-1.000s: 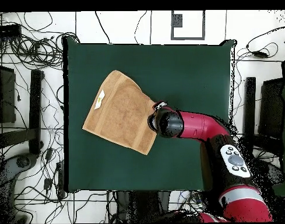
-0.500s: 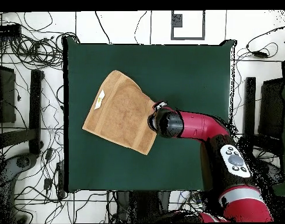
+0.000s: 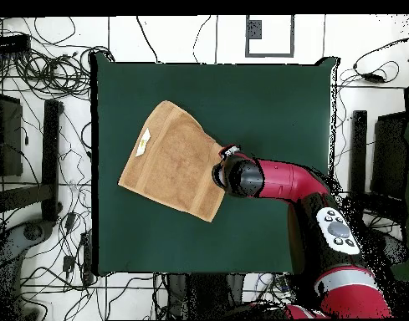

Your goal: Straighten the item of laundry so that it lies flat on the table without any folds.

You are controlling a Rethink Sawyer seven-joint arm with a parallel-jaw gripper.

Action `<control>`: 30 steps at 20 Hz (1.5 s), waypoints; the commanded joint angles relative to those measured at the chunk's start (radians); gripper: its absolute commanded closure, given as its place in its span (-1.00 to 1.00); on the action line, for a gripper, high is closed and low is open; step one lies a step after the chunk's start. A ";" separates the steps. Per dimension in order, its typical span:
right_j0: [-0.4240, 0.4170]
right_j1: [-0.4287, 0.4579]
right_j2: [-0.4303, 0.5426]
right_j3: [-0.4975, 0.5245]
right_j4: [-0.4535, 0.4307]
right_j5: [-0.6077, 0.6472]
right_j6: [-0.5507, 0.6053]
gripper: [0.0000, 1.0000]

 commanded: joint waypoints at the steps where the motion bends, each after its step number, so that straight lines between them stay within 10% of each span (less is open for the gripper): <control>1: 0.016 0.077 0.069 0.038 -0.039 -0.033 -0.049 -1.00; 30: -0.012 0.085 0.061 0.108 -0.075 -0.092 -0.047 -1.00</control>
